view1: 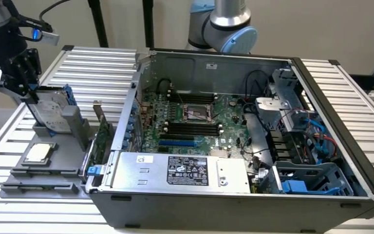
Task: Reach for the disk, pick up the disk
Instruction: 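Pick up the disk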
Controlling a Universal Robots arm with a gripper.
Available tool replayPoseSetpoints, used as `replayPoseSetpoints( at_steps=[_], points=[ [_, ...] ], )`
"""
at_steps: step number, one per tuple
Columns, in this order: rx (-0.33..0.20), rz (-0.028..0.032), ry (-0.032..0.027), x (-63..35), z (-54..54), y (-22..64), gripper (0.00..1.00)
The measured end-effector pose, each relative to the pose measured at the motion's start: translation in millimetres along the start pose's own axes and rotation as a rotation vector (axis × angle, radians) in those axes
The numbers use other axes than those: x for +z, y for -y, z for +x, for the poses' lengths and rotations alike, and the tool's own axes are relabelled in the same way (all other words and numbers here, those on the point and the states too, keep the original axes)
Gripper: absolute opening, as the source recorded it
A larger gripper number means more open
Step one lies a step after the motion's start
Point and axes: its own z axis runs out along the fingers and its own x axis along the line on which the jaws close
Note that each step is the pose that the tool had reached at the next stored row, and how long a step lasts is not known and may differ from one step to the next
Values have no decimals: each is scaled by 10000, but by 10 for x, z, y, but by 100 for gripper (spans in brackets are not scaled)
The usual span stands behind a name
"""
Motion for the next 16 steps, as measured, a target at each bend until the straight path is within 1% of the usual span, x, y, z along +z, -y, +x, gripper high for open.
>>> replayPoseSetpoints(
  at_steps=[4, 12, 16],
  points=[
    [0, 1, 2, 1, 5, -1, 33],
    [7, 0, 0, 0, 91, 0, 33],
    [9, 0, 2, -1, 98, -1, 33]
  ],
)
